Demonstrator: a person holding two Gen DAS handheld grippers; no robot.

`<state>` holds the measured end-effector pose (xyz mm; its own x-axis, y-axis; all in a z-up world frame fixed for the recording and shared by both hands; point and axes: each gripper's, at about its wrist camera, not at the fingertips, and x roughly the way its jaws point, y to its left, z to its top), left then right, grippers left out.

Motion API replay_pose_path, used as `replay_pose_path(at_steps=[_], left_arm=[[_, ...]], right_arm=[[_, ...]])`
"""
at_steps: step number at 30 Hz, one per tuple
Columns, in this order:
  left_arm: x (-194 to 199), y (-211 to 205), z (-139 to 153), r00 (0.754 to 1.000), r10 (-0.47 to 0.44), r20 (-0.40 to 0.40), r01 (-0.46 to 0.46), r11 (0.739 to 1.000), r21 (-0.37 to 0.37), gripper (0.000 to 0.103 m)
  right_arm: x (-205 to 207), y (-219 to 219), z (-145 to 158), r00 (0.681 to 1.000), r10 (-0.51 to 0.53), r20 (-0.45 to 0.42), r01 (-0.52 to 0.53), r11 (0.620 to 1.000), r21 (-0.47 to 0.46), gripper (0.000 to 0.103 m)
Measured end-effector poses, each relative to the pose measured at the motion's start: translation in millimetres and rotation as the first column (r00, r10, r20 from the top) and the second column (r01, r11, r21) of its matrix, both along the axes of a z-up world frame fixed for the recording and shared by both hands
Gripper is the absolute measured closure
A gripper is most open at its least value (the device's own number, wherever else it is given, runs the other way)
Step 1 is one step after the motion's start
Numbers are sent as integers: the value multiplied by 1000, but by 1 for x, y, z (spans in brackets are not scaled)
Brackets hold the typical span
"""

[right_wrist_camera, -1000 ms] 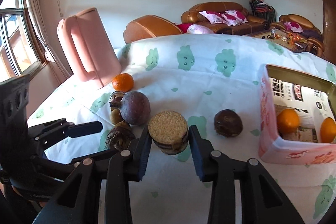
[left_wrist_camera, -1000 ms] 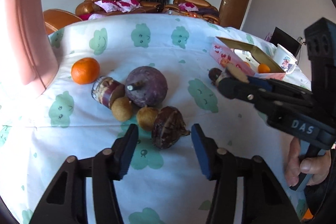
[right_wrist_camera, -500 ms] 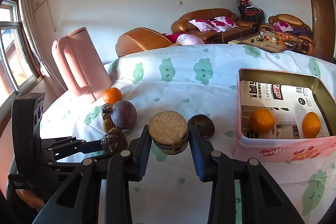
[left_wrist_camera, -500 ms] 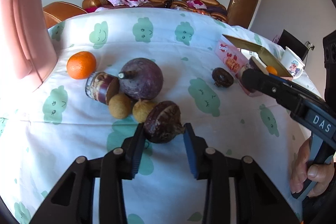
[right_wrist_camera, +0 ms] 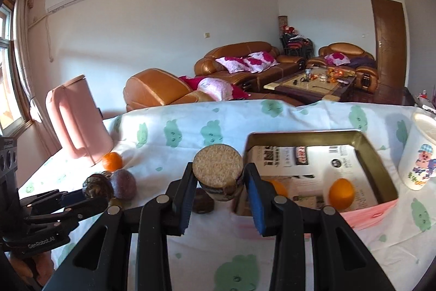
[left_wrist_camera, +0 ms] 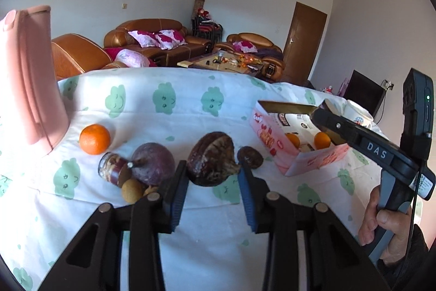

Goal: Organize fruits
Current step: 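Carry the cake and mangosteen into the pink tin box and open both tools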

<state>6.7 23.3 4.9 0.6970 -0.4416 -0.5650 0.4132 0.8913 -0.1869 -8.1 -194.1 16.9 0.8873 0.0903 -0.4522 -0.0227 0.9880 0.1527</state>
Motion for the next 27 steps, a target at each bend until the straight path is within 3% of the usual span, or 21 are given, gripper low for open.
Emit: replay_pose_path(at_steps=[13,20,27], left_arm=[[28,-105,9,995,-97,36,95,994,51,65],[45,-162,9,991,-130,37,128,989,70,65],[61,-200,-6,991,-135,0,134,986,96,65]], right_arm=[[11,-102,-7,972,-232,-28,231,973,-16,65],[24,-123,-16,957,-285,-55,282,958,-61,65],[43,-132,-30,962,-240,-133,236,971,-44,65]])
